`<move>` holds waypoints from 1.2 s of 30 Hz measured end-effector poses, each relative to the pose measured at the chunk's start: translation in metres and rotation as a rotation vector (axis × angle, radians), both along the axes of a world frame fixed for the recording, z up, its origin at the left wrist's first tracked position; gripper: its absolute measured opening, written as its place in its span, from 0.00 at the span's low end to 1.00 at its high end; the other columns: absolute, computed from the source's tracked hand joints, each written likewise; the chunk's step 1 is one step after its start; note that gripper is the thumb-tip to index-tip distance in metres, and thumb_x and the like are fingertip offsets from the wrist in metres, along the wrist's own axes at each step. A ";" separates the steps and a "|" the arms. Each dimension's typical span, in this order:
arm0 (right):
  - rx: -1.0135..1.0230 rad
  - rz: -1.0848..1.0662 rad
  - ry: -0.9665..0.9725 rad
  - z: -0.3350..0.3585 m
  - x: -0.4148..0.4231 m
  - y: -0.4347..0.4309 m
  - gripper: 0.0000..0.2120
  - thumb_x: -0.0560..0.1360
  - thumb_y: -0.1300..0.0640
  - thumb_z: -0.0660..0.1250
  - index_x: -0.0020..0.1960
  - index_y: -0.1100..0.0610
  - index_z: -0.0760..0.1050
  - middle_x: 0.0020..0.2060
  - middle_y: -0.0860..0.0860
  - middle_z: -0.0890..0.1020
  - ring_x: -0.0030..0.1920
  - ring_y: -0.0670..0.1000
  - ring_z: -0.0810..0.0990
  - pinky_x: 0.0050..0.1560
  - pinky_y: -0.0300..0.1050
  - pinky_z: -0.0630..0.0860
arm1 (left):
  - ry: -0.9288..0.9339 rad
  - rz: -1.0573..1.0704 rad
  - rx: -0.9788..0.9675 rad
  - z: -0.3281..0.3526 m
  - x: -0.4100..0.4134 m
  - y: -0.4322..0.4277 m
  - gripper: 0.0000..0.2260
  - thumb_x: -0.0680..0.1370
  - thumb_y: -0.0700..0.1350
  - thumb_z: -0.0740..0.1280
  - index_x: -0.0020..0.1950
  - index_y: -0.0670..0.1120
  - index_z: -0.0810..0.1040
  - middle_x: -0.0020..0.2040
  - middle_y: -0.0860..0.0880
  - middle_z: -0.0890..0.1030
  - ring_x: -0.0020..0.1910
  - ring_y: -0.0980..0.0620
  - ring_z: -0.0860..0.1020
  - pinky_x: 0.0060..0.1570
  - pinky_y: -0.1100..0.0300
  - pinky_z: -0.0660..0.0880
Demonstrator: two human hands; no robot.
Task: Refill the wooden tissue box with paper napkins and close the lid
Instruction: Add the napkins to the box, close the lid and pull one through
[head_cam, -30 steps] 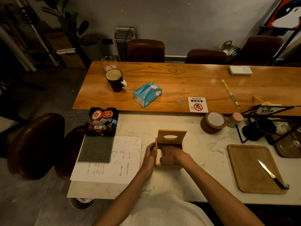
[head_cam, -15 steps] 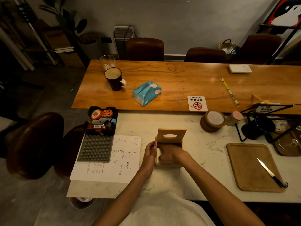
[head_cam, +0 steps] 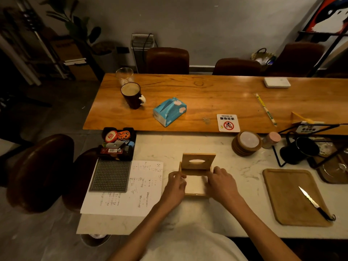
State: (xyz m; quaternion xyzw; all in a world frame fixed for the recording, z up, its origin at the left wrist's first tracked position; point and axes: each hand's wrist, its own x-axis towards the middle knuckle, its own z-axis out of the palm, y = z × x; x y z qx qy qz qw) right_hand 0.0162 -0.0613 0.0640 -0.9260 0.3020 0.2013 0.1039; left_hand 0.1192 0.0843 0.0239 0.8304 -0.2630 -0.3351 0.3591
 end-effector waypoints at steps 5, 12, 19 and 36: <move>0.206 -0.092 0.216 -0.009 0.016 -0.013 0.24 0.73 0.53 0.68 0.68 0.49 0.69 0.57 0.55 0.79 0.56 0.57 0.79 0.51 0.48 0.77 | -0.072 -0.404 0.496 0.013 0.019 -0.034 0.22 0.77 0.43 0.65 0.70 0.47 0.66 0.69 0.41 0.66 0.64 0.40 0.74 0.59 0.52 0.74; 0.259 -0.123 0.211 -0.027 0.021 -0.015 0.22 0.70 0.59 0.71 0.63 0.57 0.73 0.59 0.56 0.79 0.57 0.57 0.79 0.54 0.48 0.77 | -0.038 -0.409 0.632 0.006 0.023 -0.045 0.20 0.74 0.37 0.68 0.66 0.42 0.72 0.64 0.40 0.75 0.58 0.41 0.78 0.55 0.50 0.80; 0.278 -0.146 0.191 -0.035 0.021 -0.018 0.21 0.71 0.60 0.71 0.62 0.58 0.74 0.58 0.56 0.80 0.55 0.55 0.80 0.55 0.47 0.79 | -0.074 -0.397 0.632 0.003 0.025 -0.051 0.18 0.71 0.40 0.74 0.60 0.41 0.77 0.60 0.41 0.79 0.56 0.44 0.80 0.45 0.59 0.76; 0.280 -0.134 0.190 -0.038 0.019 -0.016 0.20 0.71 0.62 0.70 0.62 0.59 0.75 0.55 0.56 0.81 0.51 0.54 0.81 0.51 0.46 0.80 | -0.143 -0.366 0.603 -0.003 0.021 -0.049 0.17 0.73 0.36 0.71 0.61 0.40 0.77 0.61 0.40 0.78 0.58 0.43 0.79 0.52 0.56 0.77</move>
